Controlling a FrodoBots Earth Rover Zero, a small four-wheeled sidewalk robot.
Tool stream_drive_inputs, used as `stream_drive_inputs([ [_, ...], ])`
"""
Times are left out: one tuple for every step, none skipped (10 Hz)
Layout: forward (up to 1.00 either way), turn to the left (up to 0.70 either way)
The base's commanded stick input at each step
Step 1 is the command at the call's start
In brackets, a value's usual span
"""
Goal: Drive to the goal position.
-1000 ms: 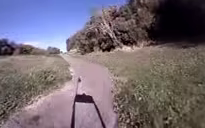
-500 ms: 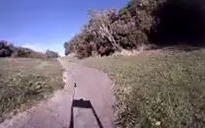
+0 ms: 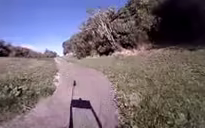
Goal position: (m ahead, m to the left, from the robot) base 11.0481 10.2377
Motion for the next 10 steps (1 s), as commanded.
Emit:
stream_drive_inputs([
  [1.00, 0.41],
  [1.00, 0.41],
  [1.00, 0.41],
  [1.00, 0.41],
  [1.00, 0.41],
  [1.00, 0.15],
  [1.00, 0.01],
  [1.00, 0.01],
  [1.00, 0.01],
  [1.00, 0.01],
])
